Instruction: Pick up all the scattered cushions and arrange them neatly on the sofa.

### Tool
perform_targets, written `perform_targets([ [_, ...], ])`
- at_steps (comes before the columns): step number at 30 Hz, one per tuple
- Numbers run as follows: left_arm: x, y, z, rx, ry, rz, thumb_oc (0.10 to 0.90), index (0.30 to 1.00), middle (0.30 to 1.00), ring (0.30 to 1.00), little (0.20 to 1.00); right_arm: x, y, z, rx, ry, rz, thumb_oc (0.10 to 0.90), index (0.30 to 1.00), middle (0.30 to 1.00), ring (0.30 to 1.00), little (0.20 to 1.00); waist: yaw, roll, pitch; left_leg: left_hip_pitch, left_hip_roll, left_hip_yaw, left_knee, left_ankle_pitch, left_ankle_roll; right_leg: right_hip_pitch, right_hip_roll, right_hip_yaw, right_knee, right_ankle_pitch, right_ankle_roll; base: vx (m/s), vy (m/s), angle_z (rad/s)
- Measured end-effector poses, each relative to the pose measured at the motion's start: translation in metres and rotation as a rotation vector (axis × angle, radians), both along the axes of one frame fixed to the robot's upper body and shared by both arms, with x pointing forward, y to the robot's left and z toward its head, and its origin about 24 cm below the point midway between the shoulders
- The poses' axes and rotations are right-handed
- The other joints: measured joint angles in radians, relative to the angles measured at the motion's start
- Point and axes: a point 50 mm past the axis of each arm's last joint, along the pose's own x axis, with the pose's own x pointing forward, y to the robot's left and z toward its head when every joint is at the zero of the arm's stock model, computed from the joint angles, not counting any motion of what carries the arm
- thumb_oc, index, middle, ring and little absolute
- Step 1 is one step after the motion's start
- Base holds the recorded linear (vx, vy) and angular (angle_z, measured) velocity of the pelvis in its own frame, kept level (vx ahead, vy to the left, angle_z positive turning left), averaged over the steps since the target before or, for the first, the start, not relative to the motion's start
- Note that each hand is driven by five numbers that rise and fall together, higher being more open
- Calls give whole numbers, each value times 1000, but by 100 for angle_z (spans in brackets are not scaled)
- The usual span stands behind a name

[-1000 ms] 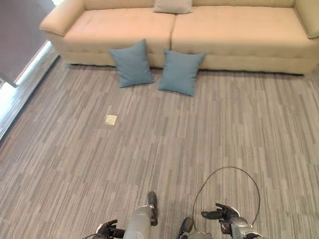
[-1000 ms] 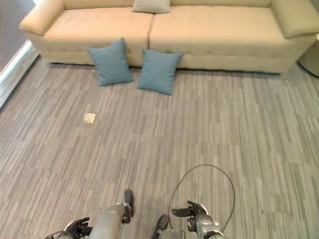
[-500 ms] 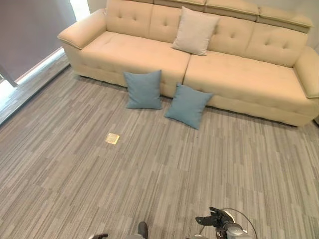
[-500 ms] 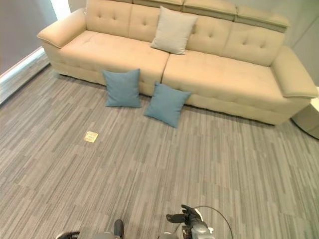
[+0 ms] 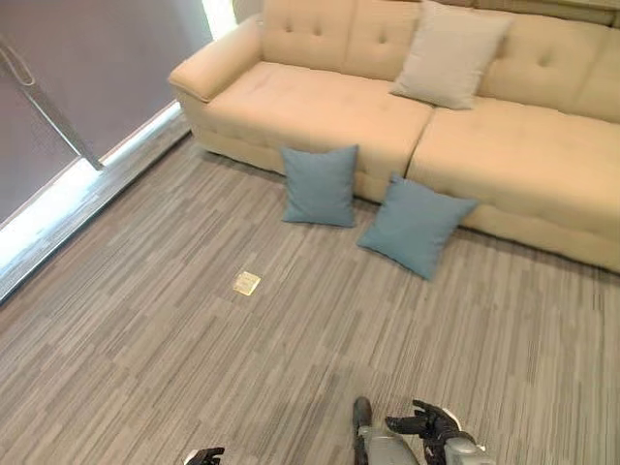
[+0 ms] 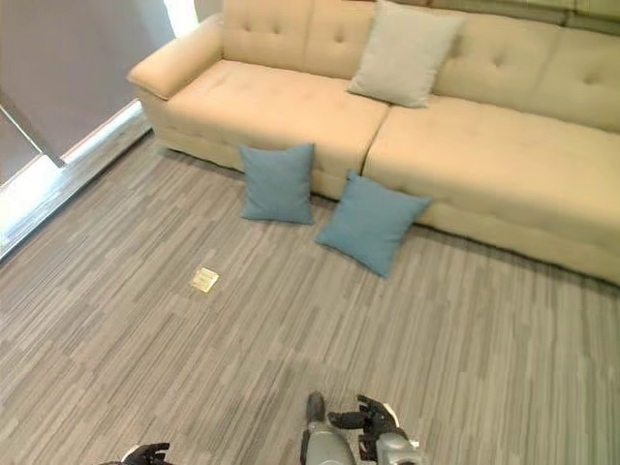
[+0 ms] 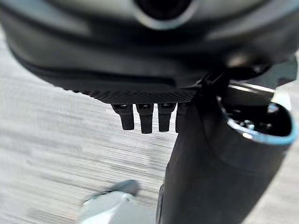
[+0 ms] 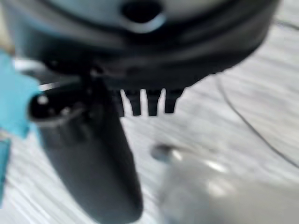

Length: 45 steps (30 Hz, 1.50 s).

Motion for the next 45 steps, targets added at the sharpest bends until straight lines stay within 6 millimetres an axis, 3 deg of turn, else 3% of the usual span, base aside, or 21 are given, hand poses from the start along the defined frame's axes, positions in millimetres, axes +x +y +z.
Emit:
perform_targets([
  [1, 0, 2, 0, 8, 1, 2, 800, 900, 900, 900, 900, 9, -3, 5, -19, -29, 1, 800, 900, 900, 900, 900, 12, -10, 8, -31, 14, 3, 57, 83, -10, 26, 17, 1, -3, -12, -23, 281, -218, -30],
  [2, 5, 4, 2, 21, -14, 2, 800, 900, 900, 900, 900, 13, -9, 8, -44, -36, -2, 800, 900, 900, 900, 900, 9, -21, 16, -76, 22, 22, 129, 102, -7, 49, 21, -11, -17, -25, -33, 177, -50, 4],
  [4, 18, 6, 7, 26, -69, -18, 800, 900, 900, 900, 900, 20, -20, 16, -98, -50, -10, 800, 900, 900, 900, 900, 12, -40, 37, -139, 11, 86, 107, 32, 22, 72, 19, -23, -33, -15, -46, 281, 3, 19],
  [7, 30, 1, 9, 9, -114, -22, 800, 900, 900, 900, 900, 43, -43, 37, -185, -116, -19, 800, 900, 900, 900, 900, 40, -29, 81, -184, -14, 188, -133, -3, 32, 151, 38, -40, -100, -26, -60, 356, 54, 16],
  [9, 27, -1, 8, -7, -113, 9, 800, 900, 900, 900, 900, 56, -48, 48, -226, -147, 11, 800, 900, 900, 900, 900, 75, -13, 91, -199, -21, 186, -390, 36, 13, 207, 71, -38, -150, -52, -34, 432, 72, -1],
  [13, 18, 0, 5, -28, -99, 96, 800, 900, 900, 900, 900, 71, -45, 56, -256, -174, 55, 800, 900, 900, 900, 900, 123, 3, 108, -241, 4, 152, -540, 137, -27, 304, 126, -25, -216, -69, -25, 289, 66, -19],
  [17, 1, 7, 2, -30, -64, 215, 800, 900, 900, 900, 900, 58, -31, 41, -231, -123, 62, 800, 900, 900, 900, 900, 157, -25, 111, -230, -5, 136, -550, 166, -7, 424, 129, -3, -238, -140, -12, 480, 141, -11],
  [19, -17, 19, 2, 8, -13, 270, 800, 900, 900, 900, 900, 25, -10, 14, -181, -18, 77, 800, 900, 900, 900, 900, 178, -81, 66, -180, -32, 156, -532, 215, 68, 480, 86, 14, -198, -218, 43, 405, 211, -18],
  [20, -19, 23, 3, 27, -8, 277, 800, 900, 900, 900, 900, 18, 3, 7, -145, 1, 84, 800, 900, 900, 900, 900, 173, -113, 59, -165, -55, 169, -528, 199, 91, 461, 56, 14, -138, -227, 62, 273, 278, 5],
  [23, -1, 25, 7, 33, -46, 255, 800, 900, 900, 900, 900, 1, 21, -6, -93, 50, 93, 800, 900, 900, 900, 900, 157, -109, 62, -116, -68, 190, -520, 164, 143, 327, 19, 18, 217, -181, 132, 313, 335, 7],
  [24, 5, 27, 9, 40, -61, 244, 800, 900, 900, 900, 900, -9, 29, -11, -68, 66, 90, 800, 900, 900, 900, 900, 130, -97, 66, -33, -92, 218, -533, 113, 187, 196, -68, -2, 562, -74, 148, 427, 299, 1],
  [26, 15, 25, 11, 41, -107, 236, 800, 900, 900, 900, 900, -14, 28, -12, -65, 61, 91, 800, 900, 900, 900, 900, 100, -83, 57, 33, -128, 210, -528, 38, 203, 85, -139, -7, 688, -142, 134, 358, 137, 8],
  [28, 27, 23, 14, 38, -154, 227, 800, 900, 900, 900, 900, -10, 25, -10, -72, 44, 92, 800, 900, 900, 900, 900, 80, -54, 57, 49, -128, 194, -535, 25, 209, 27, -134, -15, 637, -177, 125, 334, -3, 24],
  [29, 39, 19, 17, 27, -189, 220, 800, 900, 900, 900, 900, -7, 20, -7, -84, 27, 89, 800, 900, 900, 900, 900, 59, -16, 67, 86, -132, 186, -559, 18, 209, -33, -116, -8, 504, -185, 132, 555, -66, 27],
  [31, 45, 9, 16, 5, -217, 215, 800, 900, 900, 900, 900, -3, 14, -3, -94, -5, 93, 800, 900, 900, 900, 900, 32, 9, 63, 108, -140, 155, -558, -24, 192, -94, -79, 17, 367, -190, 136, 446, -83, 14],
  [34, 44, 2, 15, -14, -235, 210, 800, 900, 900, 900, 900, 6, 10, 3, -98, -51, 83, 800, 900, 900, 900, 900, -15, 8, 70, 167, -182, 111, -577, -50, 181, -137, -55, 37, 46, -87, 152, 413, -74, 73],
  [37, 24, -2, 9, -35, -203, 215, 800, 900, 900, 900, 900, 7, 11, 3, -106, -38, 96, 800, 900, 900, 900, 900, -19, -12, 50, 224, -196, 68, -570, -137, 168, -132, -86, -13, -44, -19, 137, 342, -117, 44],
  [39, 12, -5, 5, -46, -174, 213, 800, 900, 900, 900, 900, -2, 6, 0, -115, -14, 88, 800, 900, 900, 900, 900, -15, -13, 35, 249, -180, 41, -526, -163, 127, -118, -77, -19, 2, 64, 105, 345, -192, 63],
  [41, 3, -7, 2, -51, -147, 226, 800, 900, 900, 900, 900, 1, 3, 2, -144, -2, 111, 800, 900, 900, 900, 900, -14, -6, 37, 153, -141, 36, -243, -196, 64, -72, -23, -12, 9, 72, 65, 327, -269, 48],
  [43, -9, -11, 0, -65, -136, 232, 800, 900, 900, 900, 900, 7, -2, 7, -178, -20, 143, 800, 900, 900, 900, 900, 27, -17, 39, -7, -102, 56, 146, -103, 39, -18, 17, 18, -9, 68, -33, 154, -162, -46],
  [45, -9, -13, 2, -77, -156, 225, 800, 900, 900, 900, 900, 31, -13, 26, -234, -118, 163, 800, 900, 900, 900, 900, 34, 4, 35, -117, -48, 66, 283, -40, 50, 10, 64, 12, -22, 36, -68, 224, -111, -47],
])
